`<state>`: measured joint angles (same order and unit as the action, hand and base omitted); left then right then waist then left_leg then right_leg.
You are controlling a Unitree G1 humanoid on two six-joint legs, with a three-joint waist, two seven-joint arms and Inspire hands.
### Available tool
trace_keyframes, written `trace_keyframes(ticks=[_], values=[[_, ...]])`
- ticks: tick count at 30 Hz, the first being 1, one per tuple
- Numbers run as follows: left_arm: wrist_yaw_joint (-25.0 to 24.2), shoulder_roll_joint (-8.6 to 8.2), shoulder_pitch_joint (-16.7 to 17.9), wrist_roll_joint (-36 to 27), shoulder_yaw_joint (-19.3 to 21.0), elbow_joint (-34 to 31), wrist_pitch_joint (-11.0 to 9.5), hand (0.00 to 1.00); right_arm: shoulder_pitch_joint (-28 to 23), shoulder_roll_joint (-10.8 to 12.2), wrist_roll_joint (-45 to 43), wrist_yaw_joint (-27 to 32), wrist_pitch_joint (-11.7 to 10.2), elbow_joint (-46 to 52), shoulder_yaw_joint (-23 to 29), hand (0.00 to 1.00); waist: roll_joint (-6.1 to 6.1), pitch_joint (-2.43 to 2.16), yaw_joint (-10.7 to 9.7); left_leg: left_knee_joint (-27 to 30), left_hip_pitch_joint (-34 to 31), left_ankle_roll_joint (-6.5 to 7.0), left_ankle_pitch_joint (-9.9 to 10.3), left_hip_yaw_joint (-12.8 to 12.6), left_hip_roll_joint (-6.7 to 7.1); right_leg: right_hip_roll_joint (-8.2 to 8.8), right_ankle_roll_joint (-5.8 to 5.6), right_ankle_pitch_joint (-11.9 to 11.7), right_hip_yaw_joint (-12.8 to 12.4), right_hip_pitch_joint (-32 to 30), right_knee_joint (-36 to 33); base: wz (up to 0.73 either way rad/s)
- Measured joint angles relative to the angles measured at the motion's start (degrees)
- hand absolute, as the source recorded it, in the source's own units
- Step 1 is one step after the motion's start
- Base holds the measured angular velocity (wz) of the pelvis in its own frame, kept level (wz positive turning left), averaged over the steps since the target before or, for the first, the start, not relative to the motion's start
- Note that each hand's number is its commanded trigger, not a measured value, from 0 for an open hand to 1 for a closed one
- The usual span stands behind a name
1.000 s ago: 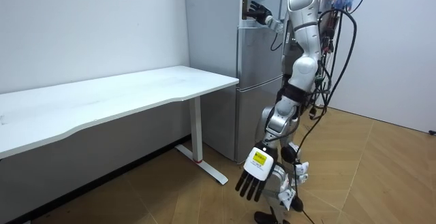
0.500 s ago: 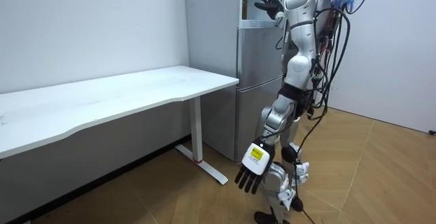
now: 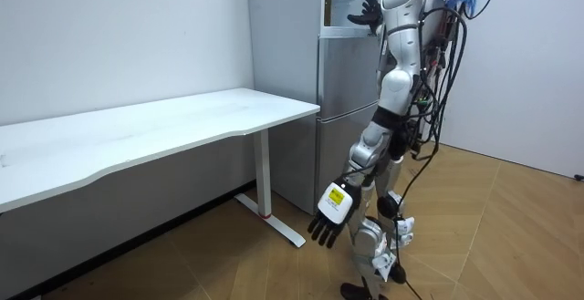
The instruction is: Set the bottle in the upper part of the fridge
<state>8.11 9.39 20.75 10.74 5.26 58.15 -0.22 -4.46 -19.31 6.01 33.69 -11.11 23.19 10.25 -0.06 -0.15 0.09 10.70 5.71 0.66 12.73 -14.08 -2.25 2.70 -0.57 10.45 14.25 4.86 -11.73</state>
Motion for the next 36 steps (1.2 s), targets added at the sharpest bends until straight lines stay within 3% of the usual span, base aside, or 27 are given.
trace_keyframes(ticks=[4, 8, 14, 17, 20, 25, 32, 36], values=[[0.22, 0.09, -0.13, -0.30, -0.65, 0.03, -0.43, 0.00, -0.52, 1.31, 0.15, 1.32, -0.45, -0.33, 0.02, 0.00, 0.13, 0.03, -0.46, 0.10, -0.01, -0.01, -0.01, -0.02, -0.03, -0.09, 0.01, 0.01, -0.12, -0.17, -0.01, -0.03], [0.17, 0.15, -0.02, -2.19, -2.13, 0.29, -0.43, 0.00, -3.74, 2.18, 1.57, 2.88, -0.62, -0.78, -0.05, 0.00, -0.64, 0.05, -0.52, 0.19, -0.09, -0.01, -0.01, -0.08, 0.08, -0.04, 0.04, 0.06, -0.21, -0.26, 0.16, 0.00], [0.46, 0.21, -0.11, -3.22, -2.28, 1.50, -0.42, 0.00, -7.14, 4.38, 7.02, 3.15, -1.48, -9.12, -0.08, 0.00, -1.10, -0.21, -1.45, 0.12, -0.04, -0.07, 0.05, -0.01, 0.02, -0.29, 0.08, -0.02, -0.99, 0.23, 1.08, 0.00], [0.47, 0.24, -1.06, -4.68, -3.78, 1.47, -0.42, 0.00, -8.12, 4.66, 12.15, 3.14, -1.58, -14.07, -0.13, 0.00, -0.43, 0.03, -1.72, 0.12, -0.14, -0.04, 0.14, -0.01, 0.04, -0.31, 0.06, -0.04, -1.11, 0.12, 1.03, 0.00], [0.47, 0.47, -1.52, -6.82, -5.53, 1.31, -0.67, 0.00, -8.39, 5.37, 18.32, 3.89, -1.56, -19.10, -0.17, 0.00, 0.19, -0.04, -2.57, -0.01, -0.17, -0.10, 0.29, -0.01, 0.00, -0.30, 0.05, -0.04, -0.62, 0.02, 0.98, 0.00], [0.43, 0.43, -1.23, -6.64, -5.21, 1.33, -0.63, 0.00, -10.25, 6.14, 20.57, 5.83, -1.52, -27.84, -0.07, 0.00, 1.82, -0.24, -3.23, -0.28, -0.05, -0.12, 0.27, -0.32, 0.11, -0.32, 0.04, -0.03, -0.62, 0.17, 0.93, -0.02], [-0.07, 0.31, -0.92, -6.73, -5.39, 1.43, 0.02, 0.00, -12.20, 8.31, 25.83, 8.73, -1.34, -36.47, -0.09, 0.00, 0.75, -0.14, -3.66, -0.07, 0.01, -0.09, 0.29, -0.17, 0.26, -0.20, -0.09, 0.42, -1.10, 0.19, 1.12, 0.00], [-0.03, 0.33, -0.83, -6.85, -5.53, 0.94, 0.02, 0.00, -12.28, 8.31, 27.13, 9.50, -1.37, -44.38, -0.65, 0.00, -0.01, 0.03, -3.36, -0.06, 0.00, -0.01, 0.35, -0.16, 0.26, -0.14, -0.11, 0.42, -1.13, 0.01, 1.11, 0.00]])
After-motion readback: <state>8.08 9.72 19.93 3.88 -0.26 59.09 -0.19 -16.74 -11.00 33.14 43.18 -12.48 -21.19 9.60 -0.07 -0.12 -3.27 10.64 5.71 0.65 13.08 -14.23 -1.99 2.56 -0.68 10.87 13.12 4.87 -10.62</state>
